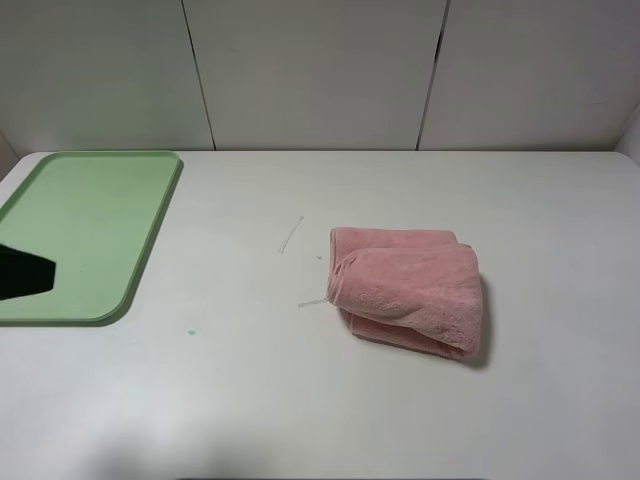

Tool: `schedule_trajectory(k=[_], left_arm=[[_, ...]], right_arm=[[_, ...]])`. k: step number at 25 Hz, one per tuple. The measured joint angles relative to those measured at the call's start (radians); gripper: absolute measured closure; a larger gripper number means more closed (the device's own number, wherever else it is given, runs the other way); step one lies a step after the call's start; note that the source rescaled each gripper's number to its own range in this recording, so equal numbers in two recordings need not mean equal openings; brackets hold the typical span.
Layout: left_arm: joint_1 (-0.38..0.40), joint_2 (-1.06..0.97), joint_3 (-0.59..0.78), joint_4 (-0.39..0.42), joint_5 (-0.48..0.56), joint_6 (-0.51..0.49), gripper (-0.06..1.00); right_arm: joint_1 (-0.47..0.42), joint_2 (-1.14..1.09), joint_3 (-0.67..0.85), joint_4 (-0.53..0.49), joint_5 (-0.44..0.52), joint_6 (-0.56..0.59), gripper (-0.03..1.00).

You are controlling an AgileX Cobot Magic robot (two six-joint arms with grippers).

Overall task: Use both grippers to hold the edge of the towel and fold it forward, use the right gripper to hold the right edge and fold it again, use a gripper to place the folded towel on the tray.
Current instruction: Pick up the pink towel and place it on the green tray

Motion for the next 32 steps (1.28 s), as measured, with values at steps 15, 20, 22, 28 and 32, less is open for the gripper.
schedule_trajectory(k=[15, 20, 22, 28, 32], left_arm=[[-0.306, 0.598, -0.122, -0.261, -0.361, 0.235, -0.03], [-0.403, 0.786, -0.275, -0.263, -0.383, 0.236, -0.03], [-0.436, 0.854, -0.337, -0.264, -0.384, 0.236, -0.03], [-0.521, 1.046, -0.502, -0.265, -0.384, 0.236, -0.02], [-0.559, 1.142, -0.579, -0.265, -0.384, 0.236, -0.02]], right_arm=[[0.0, 0.0, 0.0, 0.0, 0.001, 0.0, -0.03], [0.0, 0.0, 0.0, 0.0, 0.001, 0.0, -0.03], [0.0, 0.0, 0.0, 0.0, 0.001, 0.0, -0.03], [0.0, 0.0, 0.0, 0.0, 0.001, 0.0, -0.03], [0.0, 0.0, 0.0, 0.0, 0.0, 0.0, -0.03]])
